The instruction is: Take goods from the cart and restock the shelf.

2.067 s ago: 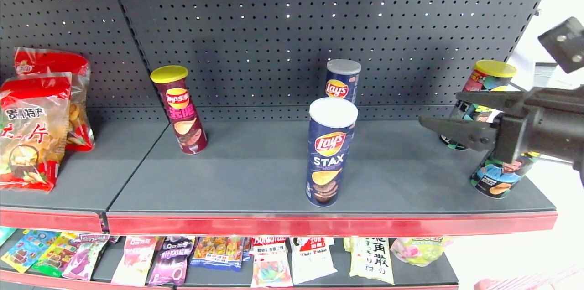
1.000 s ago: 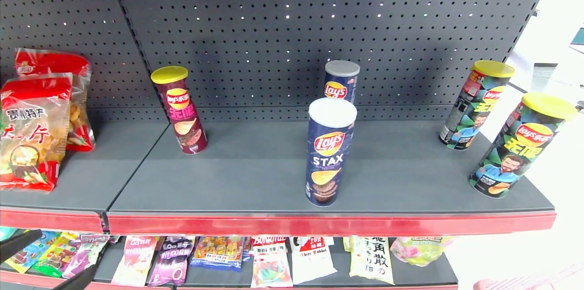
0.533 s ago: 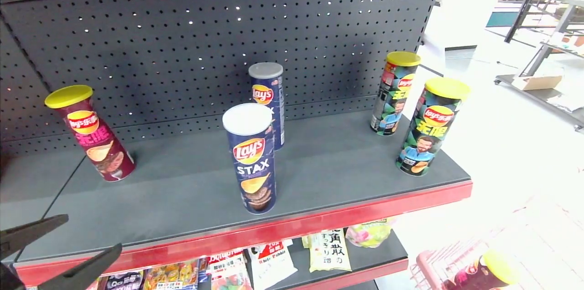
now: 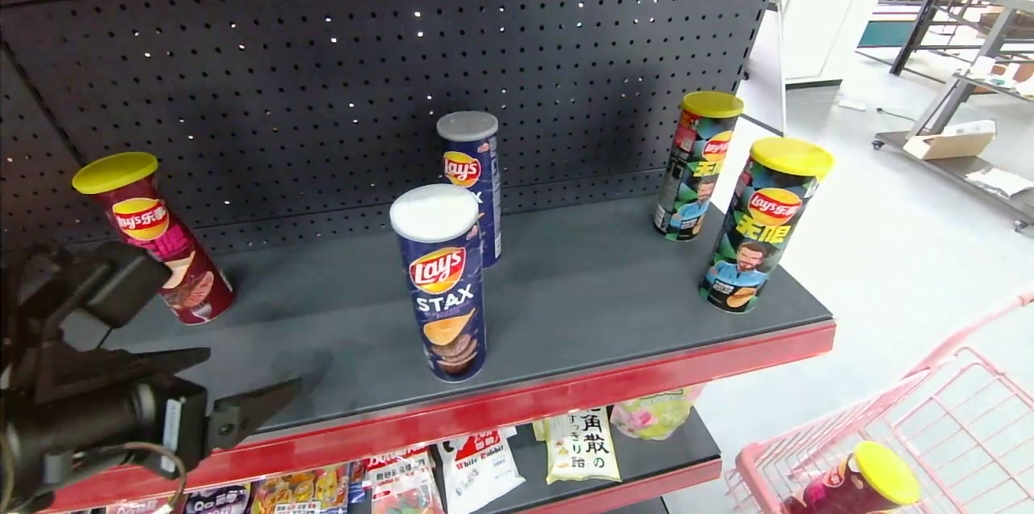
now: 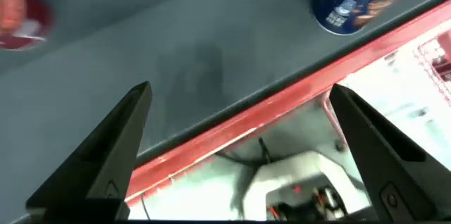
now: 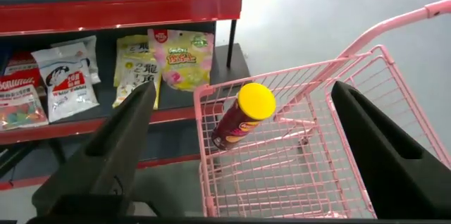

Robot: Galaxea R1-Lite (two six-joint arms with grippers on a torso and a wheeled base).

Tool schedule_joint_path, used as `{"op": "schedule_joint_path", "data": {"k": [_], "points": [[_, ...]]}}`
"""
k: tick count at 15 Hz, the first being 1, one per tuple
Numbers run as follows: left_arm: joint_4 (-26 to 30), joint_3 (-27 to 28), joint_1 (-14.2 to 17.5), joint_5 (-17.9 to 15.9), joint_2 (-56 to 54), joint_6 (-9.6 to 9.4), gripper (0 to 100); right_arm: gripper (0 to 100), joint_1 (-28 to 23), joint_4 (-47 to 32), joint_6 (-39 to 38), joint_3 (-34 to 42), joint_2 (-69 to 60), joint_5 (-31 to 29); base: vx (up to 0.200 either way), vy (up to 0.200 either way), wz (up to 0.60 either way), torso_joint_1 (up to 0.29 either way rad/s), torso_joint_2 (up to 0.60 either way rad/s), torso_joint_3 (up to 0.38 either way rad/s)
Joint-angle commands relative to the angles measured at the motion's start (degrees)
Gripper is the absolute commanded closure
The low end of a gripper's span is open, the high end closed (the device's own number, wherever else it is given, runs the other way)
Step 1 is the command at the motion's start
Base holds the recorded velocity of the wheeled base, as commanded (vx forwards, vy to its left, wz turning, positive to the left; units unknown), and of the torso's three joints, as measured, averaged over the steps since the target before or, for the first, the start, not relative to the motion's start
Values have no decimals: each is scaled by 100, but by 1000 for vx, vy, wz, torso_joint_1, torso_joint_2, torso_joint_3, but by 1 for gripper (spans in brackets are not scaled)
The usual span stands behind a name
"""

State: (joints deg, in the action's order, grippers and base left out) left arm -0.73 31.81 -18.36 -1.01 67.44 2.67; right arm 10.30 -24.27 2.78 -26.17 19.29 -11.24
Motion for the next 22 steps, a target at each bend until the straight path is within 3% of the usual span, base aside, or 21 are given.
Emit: {"op": "schedule_joint_path", "data": {"k": [1,3,4,8,22], "points": [[-349,423,-572,303,1544,533,0,0,-63,1,-23,112,-74,17,0,0,0,0,0,0],[-349,599,-774,462,1992,999,0,0,-72,-7,-41,121,-100,17,0,0,0,0,0,0],[-349,625,-783,497,2124,1034,0,0,-72,-7,-49,112,-100,17,0,0,0,0,0,0],[-384,669,-783,620,2441,1069,0,0,-72,1,-49,112,-100,34,0,0,0,0,0,0],[-393,1662,-687,866,3258,1078,0,0,-63,28,-49,112,-74,52,0,0,0,0,0,0]]}}
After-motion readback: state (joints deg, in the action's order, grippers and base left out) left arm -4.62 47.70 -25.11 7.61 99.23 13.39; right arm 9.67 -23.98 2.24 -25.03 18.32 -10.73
